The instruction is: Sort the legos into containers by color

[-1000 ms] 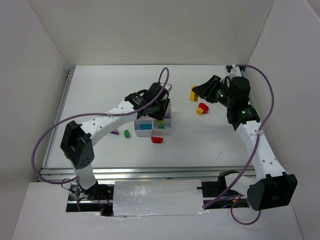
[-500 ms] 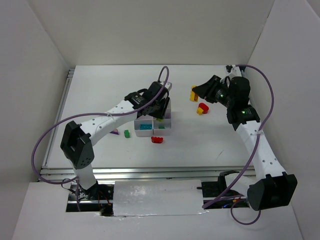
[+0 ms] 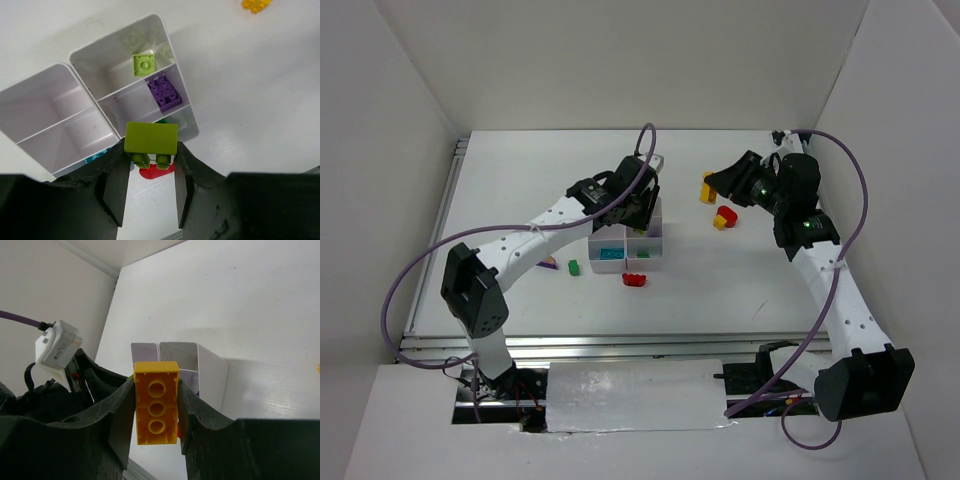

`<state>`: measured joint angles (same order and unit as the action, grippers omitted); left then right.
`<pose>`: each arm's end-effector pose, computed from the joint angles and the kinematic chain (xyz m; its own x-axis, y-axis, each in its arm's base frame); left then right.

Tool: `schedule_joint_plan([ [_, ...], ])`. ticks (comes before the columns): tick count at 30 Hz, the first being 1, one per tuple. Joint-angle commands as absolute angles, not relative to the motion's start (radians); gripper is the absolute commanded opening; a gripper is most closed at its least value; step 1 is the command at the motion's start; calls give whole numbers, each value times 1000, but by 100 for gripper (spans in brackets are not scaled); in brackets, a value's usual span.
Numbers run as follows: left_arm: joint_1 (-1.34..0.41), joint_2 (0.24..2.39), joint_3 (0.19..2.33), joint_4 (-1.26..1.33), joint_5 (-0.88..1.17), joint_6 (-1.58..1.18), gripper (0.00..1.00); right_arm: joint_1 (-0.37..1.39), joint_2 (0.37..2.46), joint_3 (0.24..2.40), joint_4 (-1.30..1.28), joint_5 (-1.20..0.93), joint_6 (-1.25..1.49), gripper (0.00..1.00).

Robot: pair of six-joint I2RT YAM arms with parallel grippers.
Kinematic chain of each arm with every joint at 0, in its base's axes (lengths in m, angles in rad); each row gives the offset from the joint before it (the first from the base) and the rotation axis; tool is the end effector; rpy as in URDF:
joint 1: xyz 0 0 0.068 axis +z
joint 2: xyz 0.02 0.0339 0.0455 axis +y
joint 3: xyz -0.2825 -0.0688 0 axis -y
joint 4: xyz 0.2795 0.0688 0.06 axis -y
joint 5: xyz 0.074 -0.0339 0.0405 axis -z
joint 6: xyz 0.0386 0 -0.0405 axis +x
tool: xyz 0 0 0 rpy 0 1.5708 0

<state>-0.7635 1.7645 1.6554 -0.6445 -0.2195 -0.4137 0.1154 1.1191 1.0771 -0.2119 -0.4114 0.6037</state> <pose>0.3238 -0.2983 0.3435 -0.6778 0.1056 -0.7276 0.3142 0.9363 -0.1567 0.2807 0.0481 0.3884 -0.4836 0.4678 -0.7398 -0.2618 0.7293 0.6322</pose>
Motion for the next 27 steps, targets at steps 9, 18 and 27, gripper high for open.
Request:
schedule_joint_plan([
  [9, -686, 1799, 1799, -623, -262, -408, 0, 123, 1101, 1143, -230, -385, 583, 0],
  [18, -643, 1851, 1856, -542, -256, -419, 0, 126, 1131, 1163, -241, -419, 597, 0],
  [27, -656, 1865, 1833, -445, -348, -489, 0, 124, 1137, 1177, -279, -423, 592, 0],
])
